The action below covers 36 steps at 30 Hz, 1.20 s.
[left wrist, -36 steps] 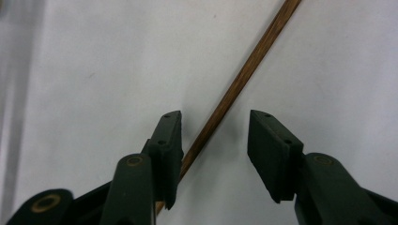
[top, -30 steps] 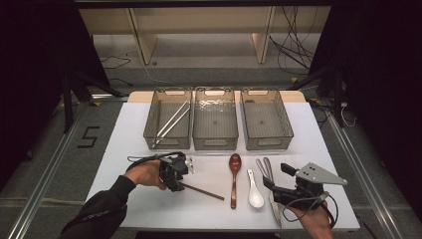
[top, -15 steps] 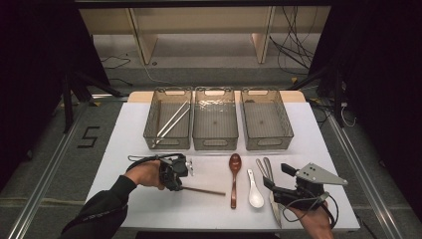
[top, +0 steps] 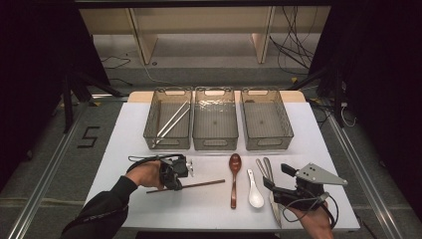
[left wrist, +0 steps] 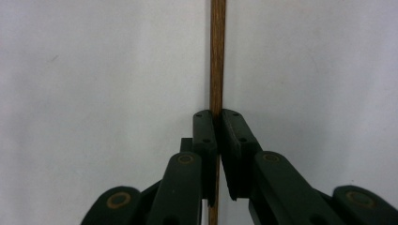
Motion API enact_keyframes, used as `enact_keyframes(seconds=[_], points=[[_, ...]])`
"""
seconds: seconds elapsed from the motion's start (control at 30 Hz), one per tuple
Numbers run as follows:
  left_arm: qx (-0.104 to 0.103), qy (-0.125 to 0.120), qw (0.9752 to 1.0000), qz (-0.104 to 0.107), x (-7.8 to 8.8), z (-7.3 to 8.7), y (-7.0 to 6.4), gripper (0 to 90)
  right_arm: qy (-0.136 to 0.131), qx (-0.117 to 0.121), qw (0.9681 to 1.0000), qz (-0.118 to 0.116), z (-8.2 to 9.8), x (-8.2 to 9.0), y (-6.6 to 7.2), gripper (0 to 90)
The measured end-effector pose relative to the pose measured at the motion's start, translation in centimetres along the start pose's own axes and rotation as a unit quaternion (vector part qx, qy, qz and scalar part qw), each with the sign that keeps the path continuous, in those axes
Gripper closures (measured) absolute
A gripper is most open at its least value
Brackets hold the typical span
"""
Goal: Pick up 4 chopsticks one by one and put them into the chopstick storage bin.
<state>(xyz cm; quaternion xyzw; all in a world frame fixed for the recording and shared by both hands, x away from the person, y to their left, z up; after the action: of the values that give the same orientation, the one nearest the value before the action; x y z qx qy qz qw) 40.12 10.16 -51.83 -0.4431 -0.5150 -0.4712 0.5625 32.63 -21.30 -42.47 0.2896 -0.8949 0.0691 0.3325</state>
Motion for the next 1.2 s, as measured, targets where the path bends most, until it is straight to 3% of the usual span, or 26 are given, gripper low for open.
enact_keyframes(seconds=[0.33,0.6,0.7,0.83,1.0,1.2], points=[[0.032,-0.017,0.9993,0.003,0.7,0.4,0.8,84.1,0.0,-0.002,1.0,0.0,0.0,0.0,-0.1,27.0],[0.061,-0.056,0.9965,0.009,2.9,0.6,1.2,84.1,-0.001,-0.001,1.0,0.0,0.0,0.0,-0.1,27.0],[0.08,-0.08,0.9935,0.009,3.9,0.6,1.5,84.1,-0.001,-0.001,1.0,0.0,0.0,0.0,-0.1,27.0],[0.111,-0.116,0.987,0.008,5.1,0.9,2.1,84.1,-0.001,-0.003,1.0,0.0,0.0,0.0,-0.1,27.0],[0.13,-0.142,0.9814,0.007,6.1,1.5,2.8,84.0,-0.001,-0.003,1.0,0.0,0.0,0.0,-0.1,27.0],[0.155,-0.173,0.9728,-0.002,7.4,2.1,3.5,84.0,0.0,-0.004,1.0,0.001,0.0,0.0,-0.1,26.9]])
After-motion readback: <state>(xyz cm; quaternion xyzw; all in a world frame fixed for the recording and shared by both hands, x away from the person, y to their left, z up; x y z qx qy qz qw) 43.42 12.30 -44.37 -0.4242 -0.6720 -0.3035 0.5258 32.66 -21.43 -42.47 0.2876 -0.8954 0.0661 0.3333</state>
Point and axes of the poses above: each handheld gripper's, and its own axes: x roughly backward along the jaws, z roughly out of its underside, y roughly to its left, the point moved 6 cm from there along -x, roughly forward along the jaws, and after that the axes turned 13 degrees about y, right-handed, at the moved point
